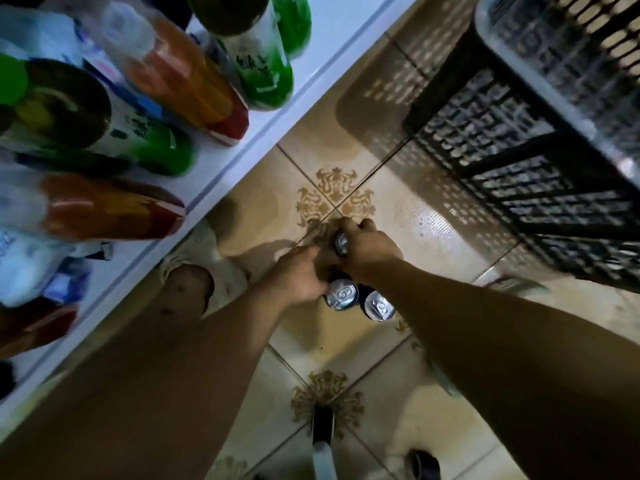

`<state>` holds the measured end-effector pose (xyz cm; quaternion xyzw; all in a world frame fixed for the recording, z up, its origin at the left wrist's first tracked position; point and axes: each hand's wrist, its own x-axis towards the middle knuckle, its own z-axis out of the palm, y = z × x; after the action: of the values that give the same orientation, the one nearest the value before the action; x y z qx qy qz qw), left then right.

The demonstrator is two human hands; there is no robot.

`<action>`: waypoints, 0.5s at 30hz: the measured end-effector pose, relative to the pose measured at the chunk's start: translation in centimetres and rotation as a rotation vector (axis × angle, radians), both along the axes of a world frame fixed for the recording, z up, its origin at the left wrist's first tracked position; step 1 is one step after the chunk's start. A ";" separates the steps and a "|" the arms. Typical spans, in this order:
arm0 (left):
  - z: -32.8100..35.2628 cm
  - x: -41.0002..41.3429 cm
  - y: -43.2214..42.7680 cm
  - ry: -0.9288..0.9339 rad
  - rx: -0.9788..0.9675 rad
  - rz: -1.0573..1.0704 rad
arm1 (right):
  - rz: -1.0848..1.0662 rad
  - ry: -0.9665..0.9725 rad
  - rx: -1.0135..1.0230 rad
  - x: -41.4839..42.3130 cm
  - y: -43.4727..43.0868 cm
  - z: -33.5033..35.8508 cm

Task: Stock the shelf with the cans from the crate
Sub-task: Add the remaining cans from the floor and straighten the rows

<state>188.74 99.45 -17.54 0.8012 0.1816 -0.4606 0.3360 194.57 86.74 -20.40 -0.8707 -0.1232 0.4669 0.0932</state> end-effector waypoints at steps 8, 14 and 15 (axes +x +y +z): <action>5.7 0.9 -0.7 -0.155 -0.071 0.193 | -0.356 -0.148 0.310 1.3 -2.4 10.2; 16.9 1.3 -0.3 -0.464 -0.186 0.364 | -0.681 -0.242 0.672 1.6 -2.6 23.7; 19.4 1.2 0.0 -0.528 -0.211 0.376 | -0.721 -0.260 0.723 1.3 -2.4 26.4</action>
<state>189.92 99.40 1.86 0.8063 0.1842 -0.1835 0.5314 195.91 84.37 5.95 -0.8208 0.0205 0.2210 0.5263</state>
